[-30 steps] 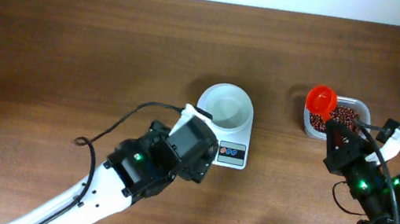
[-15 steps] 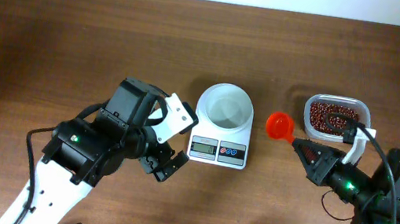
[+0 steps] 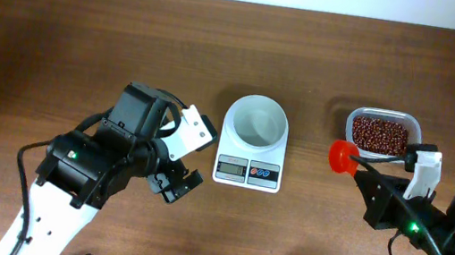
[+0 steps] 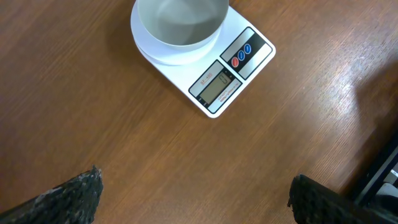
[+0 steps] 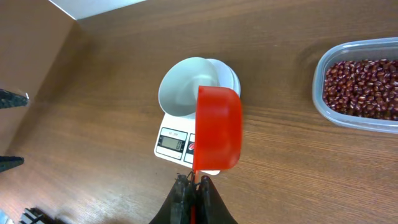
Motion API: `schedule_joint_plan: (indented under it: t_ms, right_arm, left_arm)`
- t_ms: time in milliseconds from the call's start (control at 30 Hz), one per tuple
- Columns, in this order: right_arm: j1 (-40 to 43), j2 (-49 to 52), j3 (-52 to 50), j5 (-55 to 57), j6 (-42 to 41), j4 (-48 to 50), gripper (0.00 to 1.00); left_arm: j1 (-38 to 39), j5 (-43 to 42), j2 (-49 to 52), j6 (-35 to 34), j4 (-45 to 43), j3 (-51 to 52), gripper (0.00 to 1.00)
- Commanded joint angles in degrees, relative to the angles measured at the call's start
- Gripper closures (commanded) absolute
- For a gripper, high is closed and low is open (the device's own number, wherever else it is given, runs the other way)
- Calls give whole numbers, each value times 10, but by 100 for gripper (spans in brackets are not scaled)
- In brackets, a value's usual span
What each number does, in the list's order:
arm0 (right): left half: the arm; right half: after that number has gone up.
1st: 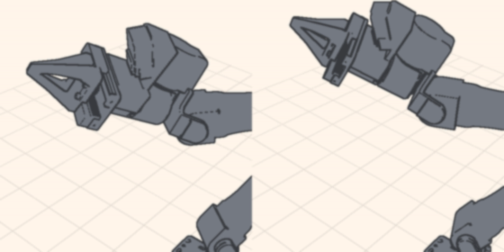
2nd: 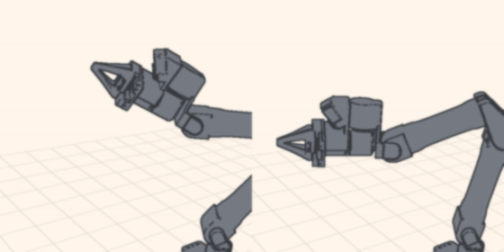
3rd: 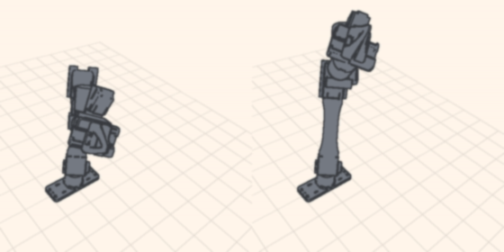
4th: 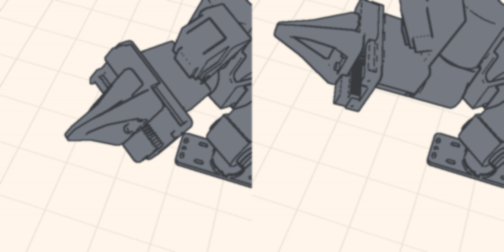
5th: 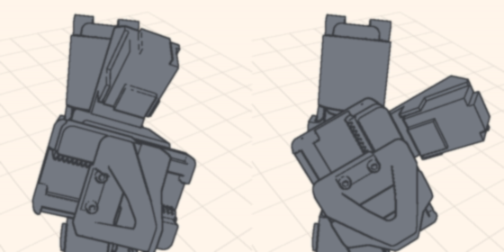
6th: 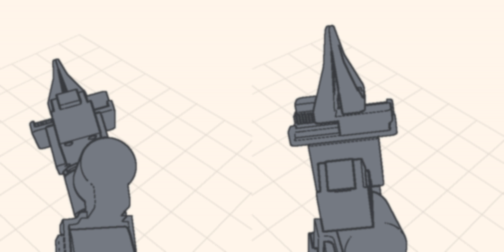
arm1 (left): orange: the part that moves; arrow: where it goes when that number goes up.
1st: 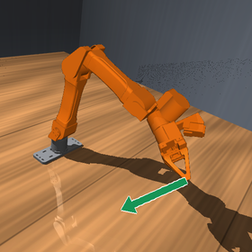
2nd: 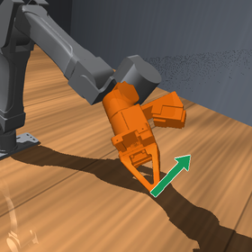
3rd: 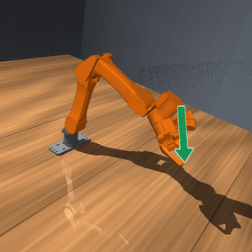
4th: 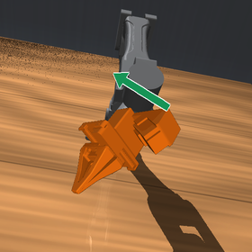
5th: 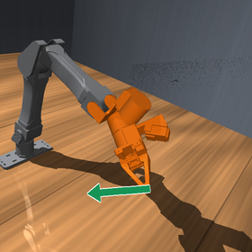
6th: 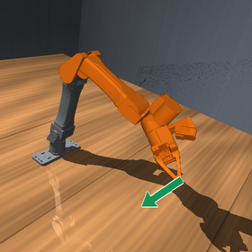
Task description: Scoop and weigh 50g on scale
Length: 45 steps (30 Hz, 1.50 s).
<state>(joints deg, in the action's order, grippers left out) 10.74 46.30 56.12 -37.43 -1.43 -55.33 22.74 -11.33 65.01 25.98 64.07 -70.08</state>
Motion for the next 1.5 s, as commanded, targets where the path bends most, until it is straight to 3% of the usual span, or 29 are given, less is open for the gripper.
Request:
schedule_joint_plan:
  t_ms: [0, 333, 433, 633, 1033, 1233, 1467]
  right_arm:
    - [3, -2, 11, 7, 8, 0, 96]
    - [3, -2, 11, 6, 8, 2, 96]
    - [3, -2, 11, 6, 8, 2, 96]
    - [3, -2, 11, 6, 8, 2, 96]
    - [3, -2, 11, 3, -31, -19, 96]
    - [2, -2, 11, -118, -85, -31, 96]
    - [2, -2, 10, -119, -85, -54, 96]
  left_arm:
    - [-3, 2, -4, 11, -1, -10, 1]
    - [-5, 1, -4, 12, -2, -10, 1]
    - [-35, -82, -4, 68, 0, -10, 1]
    - [-90, -88, -4, 110, 59, -52, 1]
    - [-90, -88, -2, 109, 61, -54, 1]
    - [-90, -89, -2, 109, 61, -54, 1]
    - [-90, -89, -2, 109, 61, -54, 1]
